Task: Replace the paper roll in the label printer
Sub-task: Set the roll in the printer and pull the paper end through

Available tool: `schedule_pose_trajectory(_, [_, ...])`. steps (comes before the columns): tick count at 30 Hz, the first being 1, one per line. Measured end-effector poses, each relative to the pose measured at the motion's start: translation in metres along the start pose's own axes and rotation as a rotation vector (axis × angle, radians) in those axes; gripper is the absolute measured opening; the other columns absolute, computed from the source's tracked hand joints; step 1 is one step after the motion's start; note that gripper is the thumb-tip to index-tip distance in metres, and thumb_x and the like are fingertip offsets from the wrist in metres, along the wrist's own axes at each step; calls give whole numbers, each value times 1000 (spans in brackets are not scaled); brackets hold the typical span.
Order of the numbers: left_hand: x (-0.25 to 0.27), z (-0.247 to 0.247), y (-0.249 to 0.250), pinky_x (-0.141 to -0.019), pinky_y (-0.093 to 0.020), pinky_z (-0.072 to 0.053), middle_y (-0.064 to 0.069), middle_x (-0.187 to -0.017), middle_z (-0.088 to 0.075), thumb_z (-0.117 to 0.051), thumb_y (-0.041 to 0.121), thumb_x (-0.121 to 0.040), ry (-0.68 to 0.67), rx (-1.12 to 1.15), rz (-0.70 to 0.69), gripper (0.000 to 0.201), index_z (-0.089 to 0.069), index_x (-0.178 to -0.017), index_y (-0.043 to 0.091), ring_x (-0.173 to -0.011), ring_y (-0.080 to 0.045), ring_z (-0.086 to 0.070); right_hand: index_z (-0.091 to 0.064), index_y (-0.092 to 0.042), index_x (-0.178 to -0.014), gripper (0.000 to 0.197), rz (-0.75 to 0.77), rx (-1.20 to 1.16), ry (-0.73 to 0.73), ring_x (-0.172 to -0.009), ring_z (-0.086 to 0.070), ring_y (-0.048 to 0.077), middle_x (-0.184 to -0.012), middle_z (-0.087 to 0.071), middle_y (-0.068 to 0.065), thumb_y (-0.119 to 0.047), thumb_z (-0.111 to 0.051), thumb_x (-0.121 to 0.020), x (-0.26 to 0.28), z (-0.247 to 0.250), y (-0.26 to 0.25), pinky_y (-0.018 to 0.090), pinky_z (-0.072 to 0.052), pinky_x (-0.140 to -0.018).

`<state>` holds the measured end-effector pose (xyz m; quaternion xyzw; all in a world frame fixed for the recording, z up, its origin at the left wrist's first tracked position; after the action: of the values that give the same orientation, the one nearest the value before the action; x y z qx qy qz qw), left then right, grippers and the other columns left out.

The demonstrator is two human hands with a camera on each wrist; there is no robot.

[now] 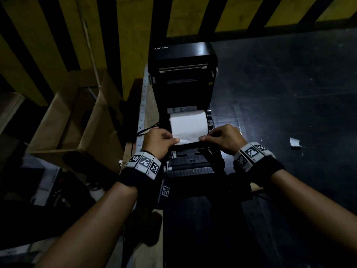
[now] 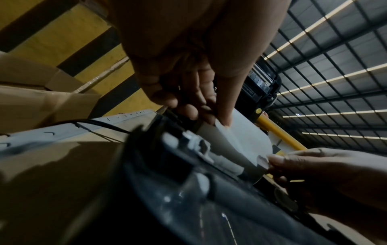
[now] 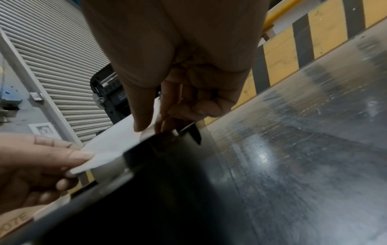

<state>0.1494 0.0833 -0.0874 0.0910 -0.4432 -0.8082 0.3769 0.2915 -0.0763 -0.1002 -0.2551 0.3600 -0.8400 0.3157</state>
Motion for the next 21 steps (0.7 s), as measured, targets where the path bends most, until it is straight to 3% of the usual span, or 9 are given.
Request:
schedule_pose_trajectory(3, [1, -2, -1, -81, -33, -51, -11, -81, -67, -74, 21, -75, -44, 10, -30, 20, -69, -78, 2, -83, -25, -64, -76, -12, -82, 34, -13, -55, 4, -82, -67, 13, -90, -74, 2, -44, -75, -69, 1, 1, 2, 12, -43, -62])
schedule_pose_trajectory(7, [0, -1, -4, -82, -40, -51, -24, -84, -70, -72, 22, -77, -77, 22, -82, 26, -70, -76, -4, -81, -31, -64, -76, -13, -80, 38, -25, -77, -9, -79, -69, 12, -86, -76, 2, -49, -75, -66, 1, 1, 6, 17, -46, -66])
schedule_pose_trajectory(12, [2, -3, -1, -66, -28, -41, -12, -67, -59, -68, 23, -81, -159, 29, -111, 29, -68, -73, -5, -64, -18, -53, -76, -13, -82, 33, 3, -94, -42, -75, -66, 10, -80, -73, 0, -43, -74, -70, 4, -1, 3, 14, -42, -62])
schedule_pose_trajectory(14, [3, -4, 0, -60, -24, -38, -8, -63, -53, -65, 22, -83, -201, 11, -114, 30, -65, -72, -6, -59, -15, -47, -74, -14, -80, 30, -9, -100, -30, -74, -66, 11, -79, -72, 0, -42, -75, -69, 3, 0, 6, 17, -45, -66])
schedule_pose_trajectory(17, [2, -4, 1, -65, -29, -38, -13, -68, -54, -65, 22, -84, -235, 8, -126, 29, -64, -73, -5, -64, -18, -48, -74, -15, -76, 30, -43, -128, -13, -77, -67, 13, -81, -74, 2, -43, -76, -67, 0, 0, 12, 22, -49, -71])
schedule_pose_trajectory(21, [0, -3, 2, -66, -28, -41, -9, -66, -56, -67, 23, -82, -228, -47, -137, 23, -65, -69, 4, -61, -15, -50, -73, -13, -77, 25, -56, -148, -29, -67, -63, 8, -73, -69, -1, -36, -75, -72, 1, -4, 10, 15, -43, -60])
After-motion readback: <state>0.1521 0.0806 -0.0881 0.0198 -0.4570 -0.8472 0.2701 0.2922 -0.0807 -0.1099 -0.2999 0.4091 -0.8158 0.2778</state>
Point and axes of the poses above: each hand's wrist, its own x-axis away from the middle knuckle, its own z-axis out of the back of the hand, y = z × x, the point moved 8 cm from there along -x, towards the middle knuckle
